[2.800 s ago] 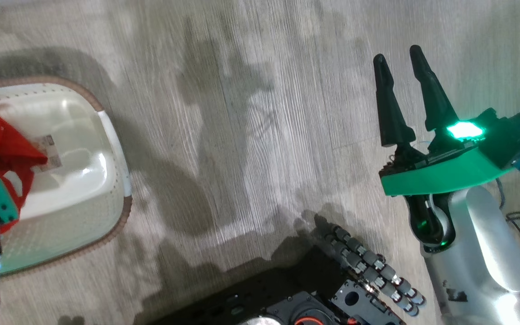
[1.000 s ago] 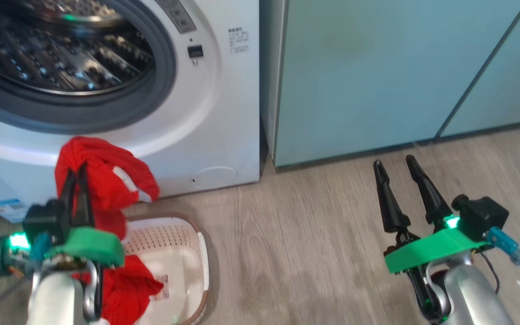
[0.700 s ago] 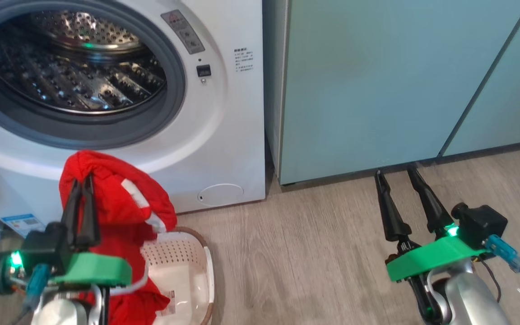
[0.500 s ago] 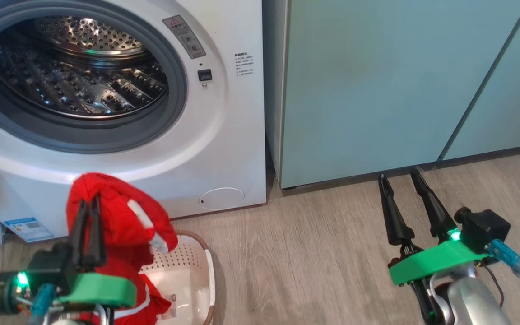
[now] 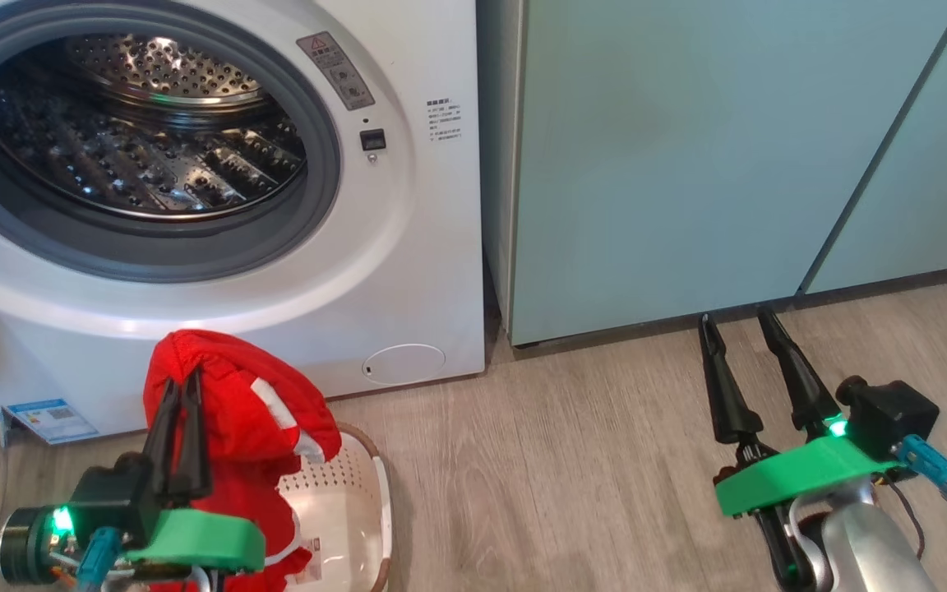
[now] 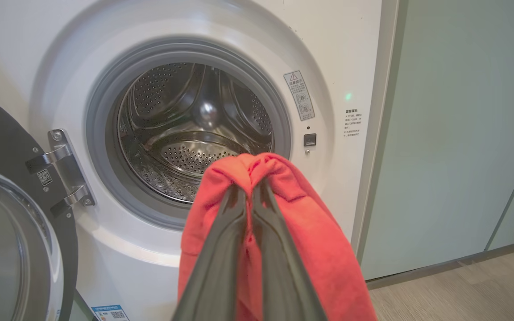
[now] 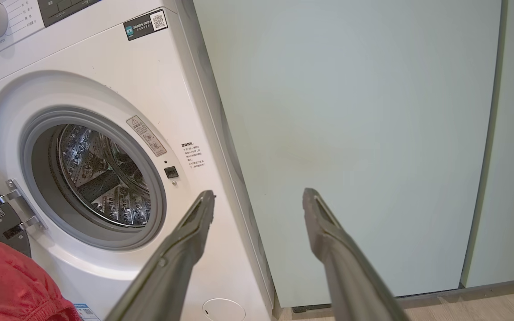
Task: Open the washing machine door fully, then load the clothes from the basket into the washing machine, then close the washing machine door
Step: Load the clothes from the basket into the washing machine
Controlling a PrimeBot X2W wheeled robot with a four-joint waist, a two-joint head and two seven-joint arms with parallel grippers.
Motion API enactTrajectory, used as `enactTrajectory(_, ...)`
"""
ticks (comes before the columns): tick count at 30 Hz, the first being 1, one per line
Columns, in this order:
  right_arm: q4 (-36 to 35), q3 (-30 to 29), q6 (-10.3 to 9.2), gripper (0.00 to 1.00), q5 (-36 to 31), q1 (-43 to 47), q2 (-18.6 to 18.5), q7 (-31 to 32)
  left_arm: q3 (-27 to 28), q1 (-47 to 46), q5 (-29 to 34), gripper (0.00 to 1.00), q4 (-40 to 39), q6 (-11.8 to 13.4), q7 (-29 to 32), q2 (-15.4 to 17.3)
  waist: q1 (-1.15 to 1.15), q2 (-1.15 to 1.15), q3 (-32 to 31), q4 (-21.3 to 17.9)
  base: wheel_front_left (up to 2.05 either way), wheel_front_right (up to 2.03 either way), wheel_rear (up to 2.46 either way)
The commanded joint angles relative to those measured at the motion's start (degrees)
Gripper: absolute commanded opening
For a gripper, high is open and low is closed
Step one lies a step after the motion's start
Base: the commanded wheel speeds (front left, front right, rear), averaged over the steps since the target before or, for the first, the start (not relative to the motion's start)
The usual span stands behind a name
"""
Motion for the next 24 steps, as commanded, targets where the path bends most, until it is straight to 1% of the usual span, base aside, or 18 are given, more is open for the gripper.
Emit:
enactTrajectory(1,-2.18,1.17,0.00,1.00,-0.10,-0.90,-0.09,-0.37,1.65,-3.07,-0.36,0.00,-1.84,0.64,-0.73,-0.09,0.01,0.00,0.22,-0.09,0.00,0.00,0.00)
enactTrajectory(6,-2.44,1.29,0.00,1.00,0.03,-1.08,-0.09,-0.37,2.06,-4.85,-0.17,0.00,-1.73,0.23,-0.73,-0.10,0.01,0.00,1.68,-0.73,0.00,0.00,0.00)
enactTrajectory(11,-2.49,1.38,0.00,1.00,-0.08,-1.39,-0.09,-0.37,3.35,-8.11,-0.50,0.00,-0.98,-1.86,-0.73,-0.03,0.01,0.00,4.16,-1.91,0.00,0.00,0.00)
enactTrajectory(14,-2.70,0.81,0.00,1.00,4.65,-1.90,-0.09,-0.37,5.32,-11.36,-0.44,0.00,-0.63,-2.84,-0.73,0.79,0.01,0.00,7.07,-2.88,0.00,0.00,0.00)
enactTrajectory(16,-3.03,0.32,0.00,1.00,6.31,-2.70,-0.09,-0.37,6.87,-14.46,-0.35,0.00,-0.46,-3.51,-0.73,1.77,0.01,0.00,9.29,-3.51,0.00,0.00,0.00)
enactTrajectory(18,-3.36,0.02,0.00,1.00,6.56,-3.58,-0.09,-0.37,8.34,-18.05,-0.18,0.00,-0.07,-4.23,-0.73,3.04,0.01,0.00,11.66,-4.15,0.00,0.00,0.00)
enactTrajectory(22,-4.02,0.25,0.00,1.00,5.82,-5.45,-0.09,-0.37,10.83,-26.32,0.68,0.00,1.01,-5.70,-0.73,6.56,0.01,0.00,16.83,-5.43,0.00,0.00,0.00)
enactTrajectory(24,-4.39,0.38,0.00,1.00,5.71,-6.13,-0.09,-0.37,11.46,-30.70,1.58,0.00,1.59,-5.97,-0.73,8.40,0.01,0.00,19.29,-5.90,0.00,0.00,0.00)
